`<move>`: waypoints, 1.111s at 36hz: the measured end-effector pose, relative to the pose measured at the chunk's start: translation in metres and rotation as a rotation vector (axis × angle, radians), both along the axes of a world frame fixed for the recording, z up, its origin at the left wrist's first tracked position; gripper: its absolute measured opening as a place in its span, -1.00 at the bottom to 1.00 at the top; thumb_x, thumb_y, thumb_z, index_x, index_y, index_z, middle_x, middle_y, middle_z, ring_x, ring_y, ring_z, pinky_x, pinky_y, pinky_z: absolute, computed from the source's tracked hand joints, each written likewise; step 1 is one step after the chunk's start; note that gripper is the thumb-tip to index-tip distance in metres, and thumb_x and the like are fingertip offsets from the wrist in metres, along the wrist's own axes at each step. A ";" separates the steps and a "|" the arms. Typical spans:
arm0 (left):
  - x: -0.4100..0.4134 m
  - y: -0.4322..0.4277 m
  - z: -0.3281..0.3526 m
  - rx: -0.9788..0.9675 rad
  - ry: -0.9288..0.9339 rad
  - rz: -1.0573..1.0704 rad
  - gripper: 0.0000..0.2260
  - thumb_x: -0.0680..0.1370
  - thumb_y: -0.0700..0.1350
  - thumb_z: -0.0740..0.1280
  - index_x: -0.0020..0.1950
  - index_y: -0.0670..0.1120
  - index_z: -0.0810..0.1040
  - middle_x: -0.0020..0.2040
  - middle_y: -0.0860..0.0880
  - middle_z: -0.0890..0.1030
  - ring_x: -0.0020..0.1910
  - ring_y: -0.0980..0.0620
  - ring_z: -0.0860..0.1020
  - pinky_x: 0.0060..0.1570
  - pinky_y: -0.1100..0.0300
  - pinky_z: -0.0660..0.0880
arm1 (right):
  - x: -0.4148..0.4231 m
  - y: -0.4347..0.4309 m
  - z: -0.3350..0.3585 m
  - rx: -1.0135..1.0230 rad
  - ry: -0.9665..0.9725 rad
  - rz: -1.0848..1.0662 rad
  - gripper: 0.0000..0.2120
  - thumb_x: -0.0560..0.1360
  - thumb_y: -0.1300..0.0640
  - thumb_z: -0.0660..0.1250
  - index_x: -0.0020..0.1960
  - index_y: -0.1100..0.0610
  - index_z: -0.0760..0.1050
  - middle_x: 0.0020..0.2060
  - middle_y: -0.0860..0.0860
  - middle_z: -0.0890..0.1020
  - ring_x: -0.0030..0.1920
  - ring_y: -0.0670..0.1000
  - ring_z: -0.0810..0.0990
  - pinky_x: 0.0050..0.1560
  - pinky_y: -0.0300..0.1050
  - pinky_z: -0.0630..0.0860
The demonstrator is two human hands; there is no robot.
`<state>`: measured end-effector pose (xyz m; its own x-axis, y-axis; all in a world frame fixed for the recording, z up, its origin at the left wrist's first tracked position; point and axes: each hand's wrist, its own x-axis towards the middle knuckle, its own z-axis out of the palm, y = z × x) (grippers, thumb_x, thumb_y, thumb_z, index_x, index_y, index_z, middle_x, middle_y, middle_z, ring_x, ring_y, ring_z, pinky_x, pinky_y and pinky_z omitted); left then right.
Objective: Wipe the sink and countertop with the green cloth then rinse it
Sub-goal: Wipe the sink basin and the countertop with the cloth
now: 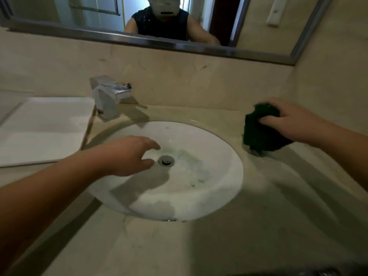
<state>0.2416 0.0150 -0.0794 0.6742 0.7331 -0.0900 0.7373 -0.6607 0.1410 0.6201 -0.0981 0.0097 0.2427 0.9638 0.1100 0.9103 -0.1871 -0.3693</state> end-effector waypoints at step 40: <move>0.013 -0.183 0.031 -0.682 -0.937 0.085 -0.45 0.50 0.15 0.53 0.46 0.17 0.48 0.29 -0.01 0.65 0.18 -0.03 0.70 0.26 -0.15 0.61 | -0.191 -0.128 -0.038 0.158 1.144 0.177 -0.86 0.63 0.05 0.31 0.18 -0.07 0.54 0.11 0.16 0.69 0.13 0.26 0.70 0.13 0.41 0.63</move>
<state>0.2550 -0.1684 -0.0482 0.6365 0.7709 0.0244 0.1939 -0.1906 0.9623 0.4294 -0.2257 -0.0284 0.1414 0.9893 0.0355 0.0404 0.0301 -0.9987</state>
